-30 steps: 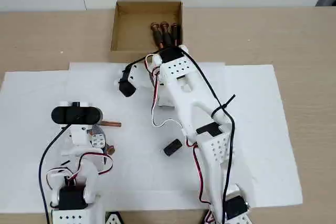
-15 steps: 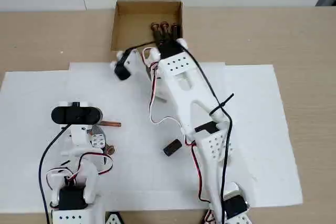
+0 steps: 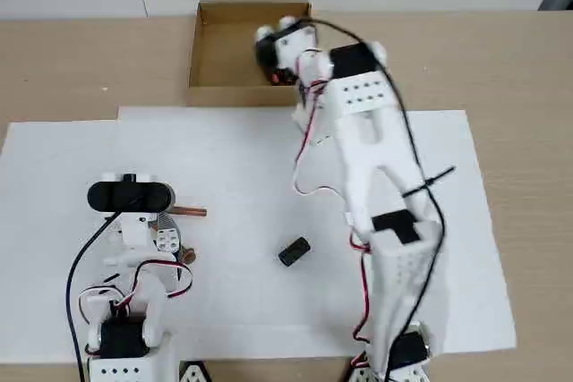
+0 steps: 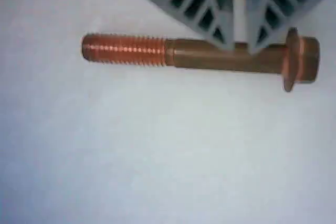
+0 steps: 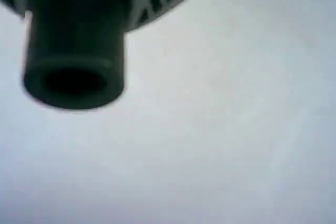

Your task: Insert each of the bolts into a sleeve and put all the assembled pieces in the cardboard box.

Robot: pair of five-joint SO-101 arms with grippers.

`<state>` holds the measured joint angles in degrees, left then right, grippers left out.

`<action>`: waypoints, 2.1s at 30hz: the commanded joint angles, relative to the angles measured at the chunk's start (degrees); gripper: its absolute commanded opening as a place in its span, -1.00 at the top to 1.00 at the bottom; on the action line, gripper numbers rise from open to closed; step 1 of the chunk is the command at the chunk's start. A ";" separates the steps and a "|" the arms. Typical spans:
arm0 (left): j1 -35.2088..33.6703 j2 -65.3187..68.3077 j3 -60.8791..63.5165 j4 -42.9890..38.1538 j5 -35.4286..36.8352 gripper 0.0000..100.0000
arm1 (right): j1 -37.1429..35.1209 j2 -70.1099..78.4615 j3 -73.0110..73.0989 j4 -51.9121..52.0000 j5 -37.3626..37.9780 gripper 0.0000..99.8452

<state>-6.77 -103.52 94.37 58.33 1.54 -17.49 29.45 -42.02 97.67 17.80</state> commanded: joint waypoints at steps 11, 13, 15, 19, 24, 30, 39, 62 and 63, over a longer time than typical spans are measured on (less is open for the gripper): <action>0.09 -0.53 -7.87 4.31 0.00 0.99 | 1.27 -34.77 35.87 0.75 -7.74 0.99; 0.00 -0.53 -12.00 7.82 0.00 0.99 | 1.80 -38.20 40.97 0.75 -6.59 0.99; 0.18 -0.44 -16.13 11.43 0.00 0.99 | 3.03 -41.27 45.98 0.66 -5.54 0.99; 0.18 -0.44 -21.93 16.44 -0.09 0.99 | 6.55 -46.37 52.13 0.66 -4.75 0.99; 0.00 3.16 -28.62 19.60 0.09 0.99 | 10.42 -52.62 57.41 0.66 -3.87 0.99; 0.26 24.70 -45.76 21.36 8.53 0.99 | 13.58 -58.07 63.30 0.57 -2.81 0.99; 0.18 57.93 -69.14 32.26 25.58 0.99 | 16.75 -62.81 69.54 -0.75 -2.81 0.99; 0.00 97.58 -83.12 35.43 43.87 0.98 | 18.24 -64.13 70.86 -2.07 -2.73 0.99; 0.00 98.99 -83.38 35.34 44.31 0.97 | 18.24 -64.13 70.95 -2.42 -2.73 0.99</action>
<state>-6.77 -6.73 13.67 93.67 44.97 0.35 -33.32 29.19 96.53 14.20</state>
